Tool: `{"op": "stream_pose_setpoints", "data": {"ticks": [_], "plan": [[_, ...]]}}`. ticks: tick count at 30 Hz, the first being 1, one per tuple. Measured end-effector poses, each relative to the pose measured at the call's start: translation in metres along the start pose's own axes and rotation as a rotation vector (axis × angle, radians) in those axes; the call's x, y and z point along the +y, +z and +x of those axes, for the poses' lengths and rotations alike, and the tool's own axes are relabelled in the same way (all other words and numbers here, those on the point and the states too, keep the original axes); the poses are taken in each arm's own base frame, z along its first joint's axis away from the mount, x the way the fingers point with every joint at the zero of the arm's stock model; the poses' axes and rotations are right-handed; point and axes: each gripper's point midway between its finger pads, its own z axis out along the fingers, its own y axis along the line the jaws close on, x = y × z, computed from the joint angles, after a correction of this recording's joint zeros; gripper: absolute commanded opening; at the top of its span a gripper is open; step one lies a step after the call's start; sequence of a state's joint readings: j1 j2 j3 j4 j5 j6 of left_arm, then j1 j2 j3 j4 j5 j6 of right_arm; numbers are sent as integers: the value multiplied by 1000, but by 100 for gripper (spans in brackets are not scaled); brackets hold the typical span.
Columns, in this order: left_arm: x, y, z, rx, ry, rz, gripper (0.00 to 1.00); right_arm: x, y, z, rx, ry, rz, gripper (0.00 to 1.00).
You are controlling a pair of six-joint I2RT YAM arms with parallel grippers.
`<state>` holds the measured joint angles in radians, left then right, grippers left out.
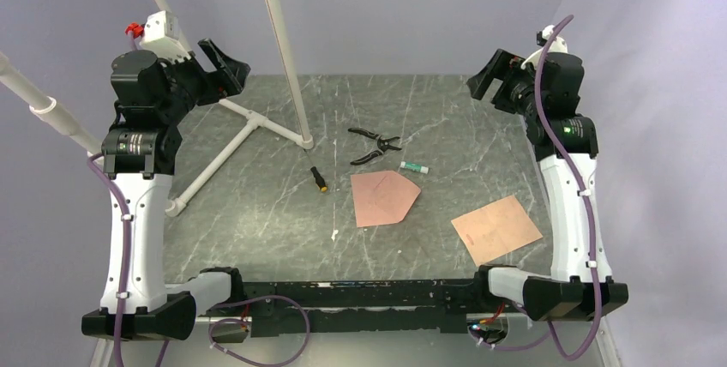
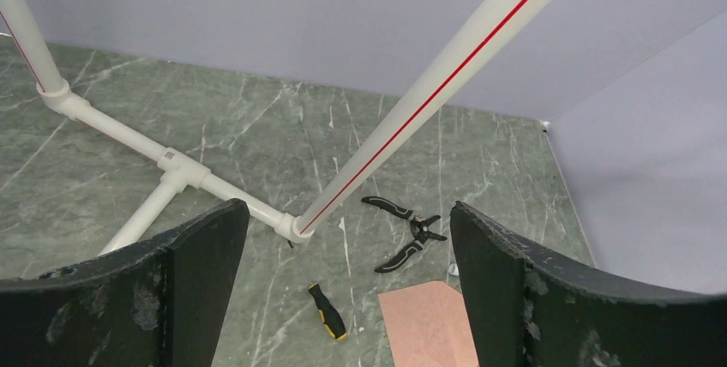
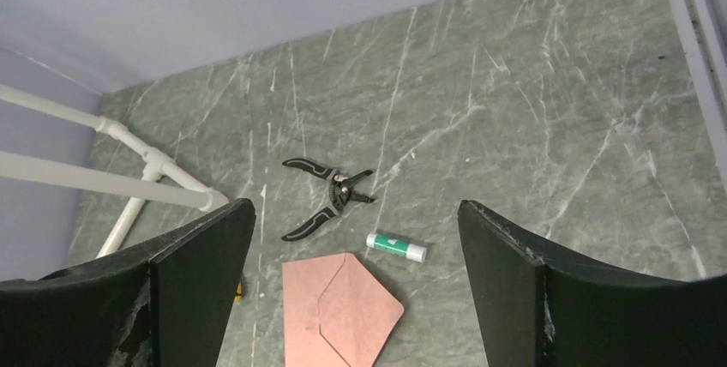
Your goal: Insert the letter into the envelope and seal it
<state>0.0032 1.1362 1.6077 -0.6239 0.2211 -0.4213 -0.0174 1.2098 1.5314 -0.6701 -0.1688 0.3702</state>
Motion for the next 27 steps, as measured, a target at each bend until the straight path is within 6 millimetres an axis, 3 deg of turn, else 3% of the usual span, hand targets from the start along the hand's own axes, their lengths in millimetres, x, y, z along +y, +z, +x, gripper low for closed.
{"op": "stream_pose_setpoints", "data": {"ticks": [11,13,16,21,27], "plan": [[-5,5,10,25,0,50,93,-15,-4,25,91,52,79,96],[-10,7,20,54,7,94,93,-22,-2,38,124,77,108,92],[-25,9,40,112,14,184,93,-41,3,74,217,128,188,89],[-63,3,79,214,12,419,93,-88,-5,142,379,201,412,88],[-145,-20,141,371,63,720,93,-142,-38,200,436,319,650,85]]}}
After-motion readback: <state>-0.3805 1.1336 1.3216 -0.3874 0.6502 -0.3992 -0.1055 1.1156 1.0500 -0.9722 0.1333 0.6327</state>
